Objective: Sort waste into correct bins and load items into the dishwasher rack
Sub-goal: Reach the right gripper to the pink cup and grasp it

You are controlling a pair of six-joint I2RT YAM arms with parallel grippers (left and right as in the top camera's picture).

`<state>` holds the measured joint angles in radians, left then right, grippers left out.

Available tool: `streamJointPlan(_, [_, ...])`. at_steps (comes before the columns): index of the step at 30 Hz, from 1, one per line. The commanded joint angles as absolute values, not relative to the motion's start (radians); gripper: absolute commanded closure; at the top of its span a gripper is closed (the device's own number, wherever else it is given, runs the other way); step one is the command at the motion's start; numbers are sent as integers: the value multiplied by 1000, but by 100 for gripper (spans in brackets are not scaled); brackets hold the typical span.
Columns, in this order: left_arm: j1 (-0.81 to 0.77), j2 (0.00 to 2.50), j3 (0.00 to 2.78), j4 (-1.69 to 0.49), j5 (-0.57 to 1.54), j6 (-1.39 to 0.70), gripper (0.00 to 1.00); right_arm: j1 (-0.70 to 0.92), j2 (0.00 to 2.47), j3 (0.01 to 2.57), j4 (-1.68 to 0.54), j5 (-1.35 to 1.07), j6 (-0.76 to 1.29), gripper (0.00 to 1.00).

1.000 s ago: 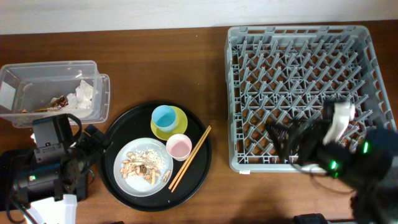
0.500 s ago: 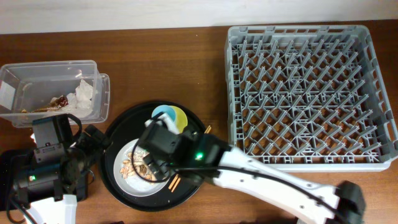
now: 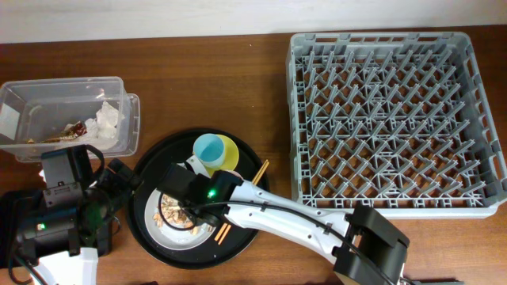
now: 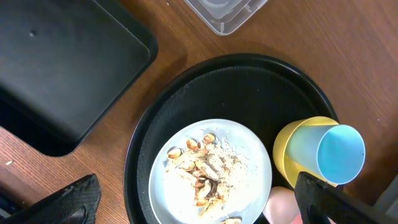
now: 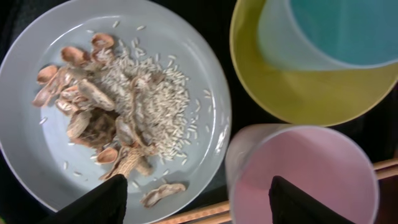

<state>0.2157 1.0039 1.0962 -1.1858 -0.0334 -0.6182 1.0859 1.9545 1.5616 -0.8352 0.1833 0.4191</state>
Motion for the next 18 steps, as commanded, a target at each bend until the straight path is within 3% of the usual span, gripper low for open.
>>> streamJointPlan(1, [221,999,1102,-1184,-29,-617,1,1055,1979,1568,-833,218,444,27])
streamJointPlan(5, [221,999,1102,-1184,-29,-617,1,1048,1993,1558,-833,206,514,47])
streamJointPlan(7, [221,999,1102,-1184,-29,-617,1,1047,1993,1558,-834,201,514,64])
streamJointPlan(18, [221,999,1102,-1185,-29,-617,1,1048,2003,1544,-841,164,515,73])
